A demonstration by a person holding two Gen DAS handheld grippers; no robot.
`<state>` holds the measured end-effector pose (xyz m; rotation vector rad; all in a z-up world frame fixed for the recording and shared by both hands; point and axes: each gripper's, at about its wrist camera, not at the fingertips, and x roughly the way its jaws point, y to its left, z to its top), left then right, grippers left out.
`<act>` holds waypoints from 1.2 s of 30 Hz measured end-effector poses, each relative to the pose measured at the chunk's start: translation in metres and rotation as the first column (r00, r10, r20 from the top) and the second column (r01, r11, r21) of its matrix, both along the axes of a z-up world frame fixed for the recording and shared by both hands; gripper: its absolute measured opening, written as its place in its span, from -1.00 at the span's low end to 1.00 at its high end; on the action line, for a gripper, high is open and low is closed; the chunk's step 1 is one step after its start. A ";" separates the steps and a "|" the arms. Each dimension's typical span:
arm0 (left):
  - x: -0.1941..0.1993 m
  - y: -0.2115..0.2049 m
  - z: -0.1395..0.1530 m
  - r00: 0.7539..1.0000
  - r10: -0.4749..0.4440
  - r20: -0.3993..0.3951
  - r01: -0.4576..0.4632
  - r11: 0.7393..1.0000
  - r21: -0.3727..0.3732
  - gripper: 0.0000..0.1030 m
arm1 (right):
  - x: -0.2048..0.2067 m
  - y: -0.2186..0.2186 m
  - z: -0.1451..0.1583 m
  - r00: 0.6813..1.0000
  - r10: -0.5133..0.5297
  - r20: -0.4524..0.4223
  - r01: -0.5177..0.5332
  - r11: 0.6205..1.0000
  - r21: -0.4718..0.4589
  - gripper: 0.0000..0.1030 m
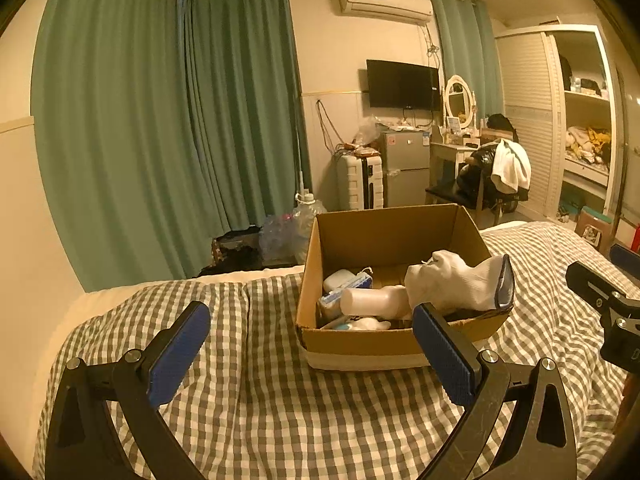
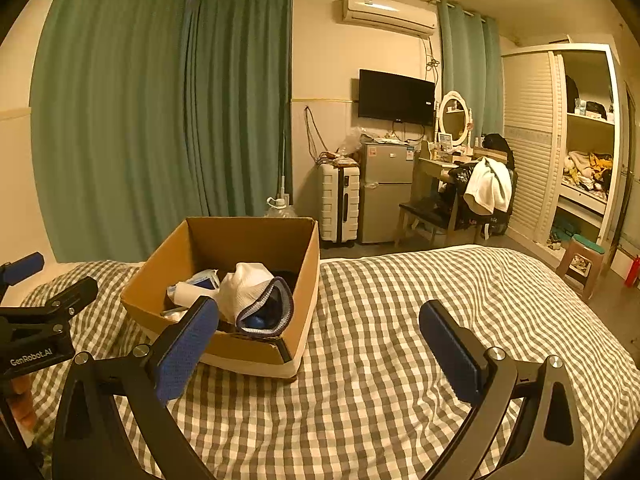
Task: Organize objects
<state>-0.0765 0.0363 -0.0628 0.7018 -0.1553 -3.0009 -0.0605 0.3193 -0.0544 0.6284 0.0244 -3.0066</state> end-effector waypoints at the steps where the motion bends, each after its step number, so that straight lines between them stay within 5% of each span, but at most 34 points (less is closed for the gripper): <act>1: -0.001 0.000 0.000 1.000 0.001 0.001 -0.001 1.000 0.000 1.00 | 0.000 0.000 0.000 1.000 0.000 -0.001 0.000 1.000 0.000 0.96; 36: -0.003 0.002 -0.011 0.999 0.008 0.031 -0.008 1.000 -0.004 1.00 | -0.009 -0.007 -0.012 1.000 0.006 0.018 -0.006 1.000 0.003 0.96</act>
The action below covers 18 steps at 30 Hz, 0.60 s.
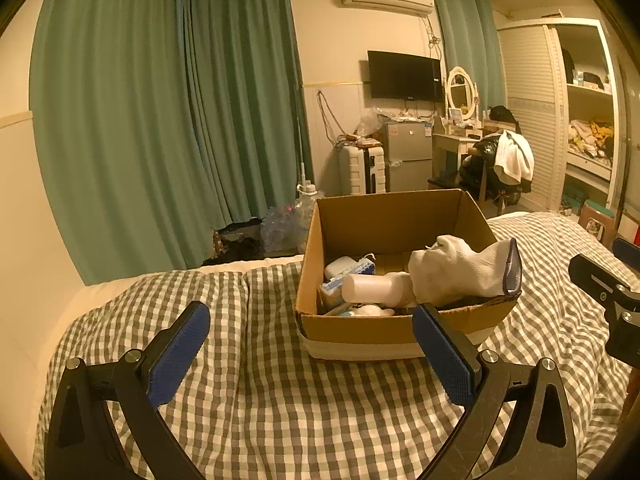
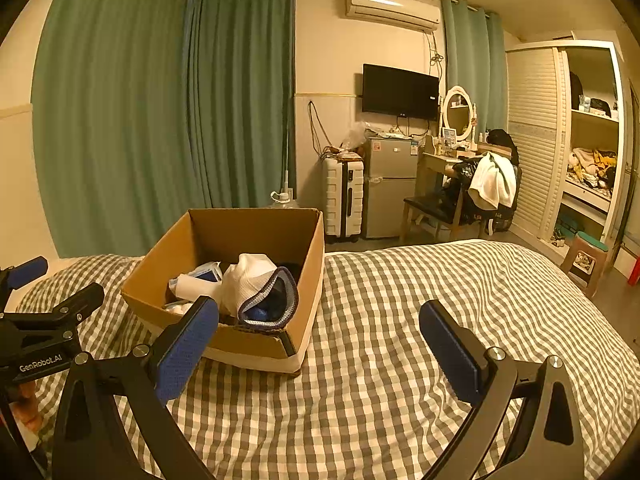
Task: Organize objects
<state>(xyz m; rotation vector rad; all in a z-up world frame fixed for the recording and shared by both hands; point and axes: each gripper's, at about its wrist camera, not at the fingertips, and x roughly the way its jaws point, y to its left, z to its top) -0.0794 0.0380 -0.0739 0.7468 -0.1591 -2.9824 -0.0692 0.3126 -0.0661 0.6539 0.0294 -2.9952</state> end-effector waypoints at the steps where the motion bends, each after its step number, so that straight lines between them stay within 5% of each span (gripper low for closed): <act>1: 0.000 0.000 -0.001 1.000 0.000 0.002 0.000 1.000 0.001 1.00 | 0.000 -0.001 -0.001 1.000 -0.002 0.002 0.002 1.000 0.002 0.96; 18: -0.001 -0.001 -0.003 0.999 0.036 0.002 -0.036 0.999 -0.023 1.00 | -0.001 -0.002 -0.002 1.000 -0.008 0.007 0.008 1.000 0.017 0.96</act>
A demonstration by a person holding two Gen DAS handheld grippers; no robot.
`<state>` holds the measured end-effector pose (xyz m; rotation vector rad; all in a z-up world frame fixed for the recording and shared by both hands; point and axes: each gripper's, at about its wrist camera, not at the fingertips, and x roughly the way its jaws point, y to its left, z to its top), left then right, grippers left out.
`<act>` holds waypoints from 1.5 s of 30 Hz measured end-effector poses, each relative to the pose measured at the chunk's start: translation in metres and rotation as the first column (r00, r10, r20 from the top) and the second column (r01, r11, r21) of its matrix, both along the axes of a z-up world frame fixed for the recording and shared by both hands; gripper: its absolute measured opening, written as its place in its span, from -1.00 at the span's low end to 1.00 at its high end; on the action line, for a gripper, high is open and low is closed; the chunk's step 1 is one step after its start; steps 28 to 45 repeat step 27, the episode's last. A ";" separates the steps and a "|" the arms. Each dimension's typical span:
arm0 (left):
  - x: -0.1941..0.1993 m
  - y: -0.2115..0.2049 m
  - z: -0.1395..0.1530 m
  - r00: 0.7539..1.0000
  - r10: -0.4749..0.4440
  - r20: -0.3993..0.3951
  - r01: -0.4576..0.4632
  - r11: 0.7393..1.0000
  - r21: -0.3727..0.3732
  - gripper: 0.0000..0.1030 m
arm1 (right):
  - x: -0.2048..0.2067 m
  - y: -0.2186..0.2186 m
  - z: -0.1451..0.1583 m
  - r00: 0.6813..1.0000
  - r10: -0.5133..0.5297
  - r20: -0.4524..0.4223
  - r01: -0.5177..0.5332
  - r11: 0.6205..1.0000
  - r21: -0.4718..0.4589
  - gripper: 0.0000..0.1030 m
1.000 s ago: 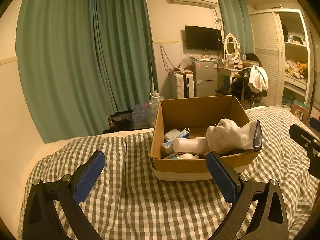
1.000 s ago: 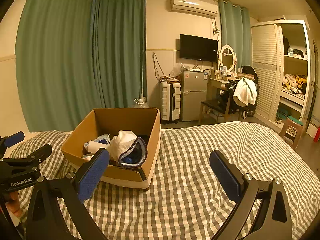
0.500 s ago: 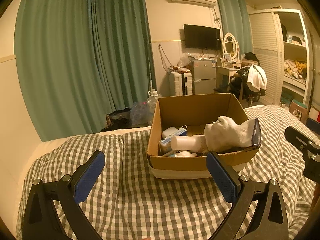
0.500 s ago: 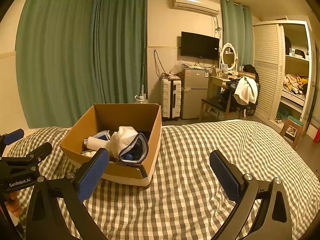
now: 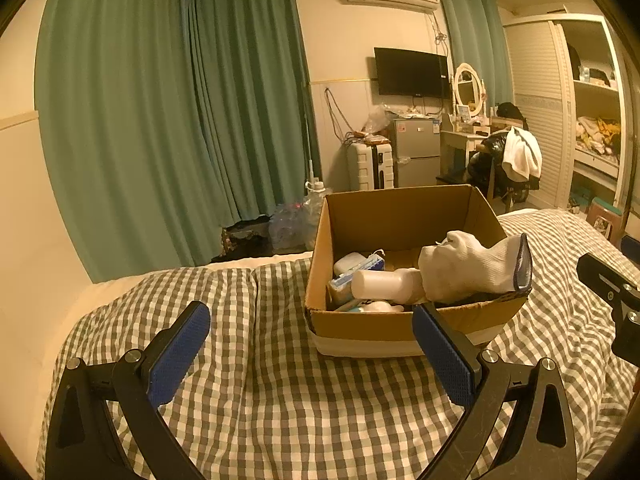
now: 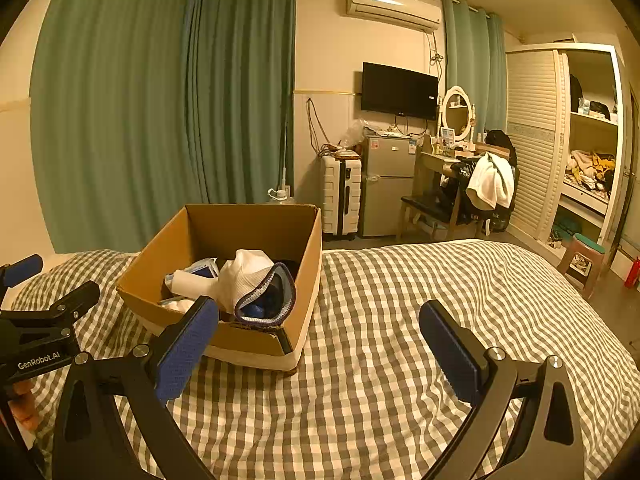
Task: Organize objects
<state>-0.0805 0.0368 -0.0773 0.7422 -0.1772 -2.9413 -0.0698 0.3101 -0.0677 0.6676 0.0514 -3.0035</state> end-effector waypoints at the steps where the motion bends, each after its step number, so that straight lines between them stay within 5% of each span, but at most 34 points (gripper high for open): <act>1: 0.000 0.000 0.000 1.000 0.000 0.000 0.000 1.000 -0.002 1.00 | 0.000 0.000 0.000 1.000 0.000 0.002 0.000 1.000 0.000 0.96; 45: 0.002 0.001 0.000 1.000 -0.003 -0.008 0.003 1.000 -0.011 1.00 | -0.001 0.001 -0.003 1.000 0.002 0.005 -0.002 1.000 0.001 0.96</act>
